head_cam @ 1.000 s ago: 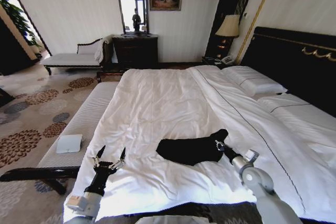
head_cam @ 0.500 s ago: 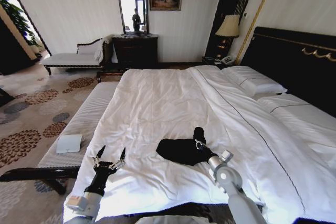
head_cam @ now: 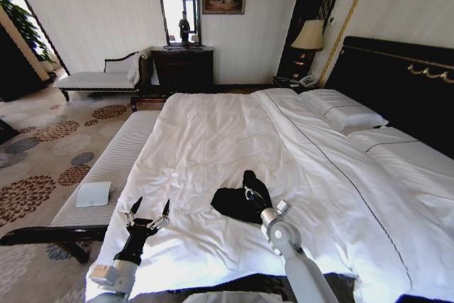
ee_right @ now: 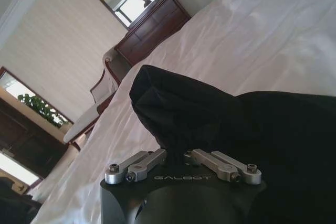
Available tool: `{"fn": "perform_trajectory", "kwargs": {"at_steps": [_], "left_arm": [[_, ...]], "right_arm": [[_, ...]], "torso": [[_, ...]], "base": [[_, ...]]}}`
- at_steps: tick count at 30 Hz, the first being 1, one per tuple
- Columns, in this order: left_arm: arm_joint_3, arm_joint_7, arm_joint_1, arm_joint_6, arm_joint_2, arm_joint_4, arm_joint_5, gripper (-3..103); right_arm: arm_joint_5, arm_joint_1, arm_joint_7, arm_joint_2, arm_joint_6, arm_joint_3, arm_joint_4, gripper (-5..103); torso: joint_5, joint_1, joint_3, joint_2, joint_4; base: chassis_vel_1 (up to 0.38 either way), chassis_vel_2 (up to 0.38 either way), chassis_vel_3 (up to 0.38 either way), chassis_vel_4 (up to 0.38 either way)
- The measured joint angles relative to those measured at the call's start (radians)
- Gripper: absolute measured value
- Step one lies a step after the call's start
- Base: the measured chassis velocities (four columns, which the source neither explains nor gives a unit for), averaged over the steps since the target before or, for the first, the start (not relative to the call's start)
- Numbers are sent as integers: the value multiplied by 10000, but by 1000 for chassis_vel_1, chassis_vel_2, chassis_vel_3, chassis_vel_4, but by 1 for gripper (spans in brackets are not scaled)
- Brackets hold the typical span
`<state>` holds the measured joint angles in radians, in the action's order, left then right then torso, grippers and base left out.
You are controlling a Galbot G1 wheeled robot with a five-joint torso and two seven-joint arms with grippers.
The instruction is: Fold the clothes on the bed.
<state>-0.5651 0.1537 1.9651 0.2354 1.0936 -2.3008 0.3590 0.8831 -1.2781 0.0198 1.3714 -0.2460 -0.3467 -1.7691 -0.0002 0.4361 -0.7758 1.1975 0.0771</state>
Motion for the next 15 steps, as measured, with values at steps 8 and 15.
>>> {"fn": "perform_trajectory", "kwargs": {"at_steps": [8,15], "left_arm": [[0,0,0,0,0,0,0,100],[0,0,0,0,0,0,0,100]], "right_arm": [[-1001,21,-192,74,371,801,842,3],[-1336,392,-184,180,668,1089,1484,3]], "torso": [[1,0,0,0,0],[2,0,1,0,-1]], "base": [[0,0,0,0],[0,0,0,0]]}}
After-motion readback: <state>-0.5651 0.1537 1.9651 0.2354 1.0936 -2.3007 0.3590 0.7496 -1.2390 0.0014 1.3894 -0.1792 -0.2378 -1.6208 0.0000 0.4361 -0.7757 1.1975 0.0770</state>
